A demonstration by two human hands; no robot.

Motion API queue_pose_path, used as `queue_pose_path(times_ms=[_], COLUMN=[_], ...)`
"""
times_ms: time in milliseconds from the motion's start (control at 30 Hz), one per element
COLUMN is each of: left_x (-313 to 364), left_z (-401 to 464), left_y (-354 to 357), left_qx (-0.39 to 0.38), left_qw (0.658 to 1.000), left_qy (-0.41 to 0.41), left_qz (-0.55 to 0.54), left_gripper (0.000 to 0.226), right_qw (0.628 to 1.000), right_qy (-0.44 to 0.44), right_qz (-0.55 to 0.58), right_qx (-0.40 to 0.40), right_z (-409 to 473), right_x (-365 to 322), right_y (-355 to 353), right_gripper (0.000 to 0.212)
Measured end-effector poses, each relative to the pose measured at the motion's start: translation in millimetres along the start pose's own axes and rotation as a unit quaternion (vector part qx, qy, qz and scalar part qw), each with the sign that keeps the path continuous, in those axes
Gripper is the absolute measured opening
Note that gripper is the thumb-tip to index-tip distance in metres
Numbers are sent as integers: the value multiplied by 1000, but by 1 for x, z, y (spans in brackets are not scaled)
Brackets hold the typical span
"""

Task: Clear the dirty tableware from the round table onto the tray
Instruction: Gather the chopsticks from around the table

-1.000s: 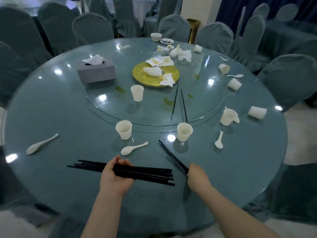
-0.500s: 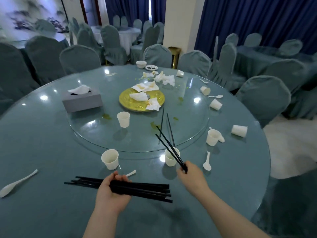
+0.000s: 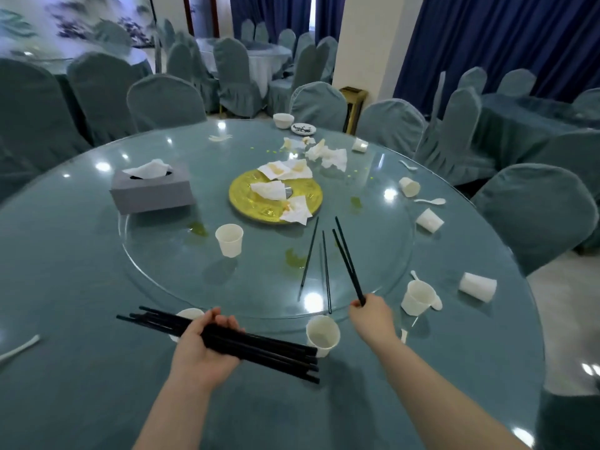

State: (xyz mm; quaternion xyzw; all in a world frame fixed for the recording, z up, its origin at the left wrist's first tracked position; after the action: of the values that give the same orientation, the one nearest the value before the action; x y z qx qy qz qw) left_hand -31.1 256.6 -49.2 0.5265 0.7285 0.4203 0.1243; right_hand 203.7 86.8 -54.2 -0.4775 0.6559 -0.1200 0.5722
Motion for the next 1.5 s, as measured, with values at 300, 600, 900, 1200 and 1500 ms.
queue_pose_path(times_ms=[300, 600, 900, 1200, 1500], left_x=[27, 51, 42, 26, 27], left_z=[60, 109, 111, 105, 78], left_y=[37, 51, 45, 38, 46], left_qx=[30, 47, 58, 71, 52], left_qw=[998, 996, 996, 996, 996], left_qy=[58, 65, 47, 26, 38], left_qz=[-14, 49, 44, 52, 61], left_gripper=[21, 22, 22, 22, 21], right_qw=[995, 997, 997, 991, 991], right_qy=[32, 42, 12, 39, 36], right_qz=[-61, -42, -65, -123, -109], right_qx=[-73, -50, -31, -39, -63], right_z=[131, 204, 215, 197, 161], right_x=[-38, -61, -77, -60, -51], right_y=[29, 52, 63, 51, 39], right_gripper=[30, 38, 39, 31, 7])
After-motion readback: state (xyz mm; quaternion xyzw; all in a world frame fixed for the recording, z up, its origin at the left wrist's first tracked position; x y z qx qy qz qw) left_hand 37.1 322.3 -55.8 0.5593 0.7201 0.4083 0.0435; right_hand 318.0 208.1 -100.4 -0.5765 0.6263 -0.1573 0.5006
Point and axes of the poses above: each hand's wrist, its own z-axis towards the middle knuckle, its own y-axis out of the palm, x = y × z, the point moved 6 cm from there along z, towards the middle knuckle, and after that the axes turned 7 degrees about -x, right-handed, at the moved point
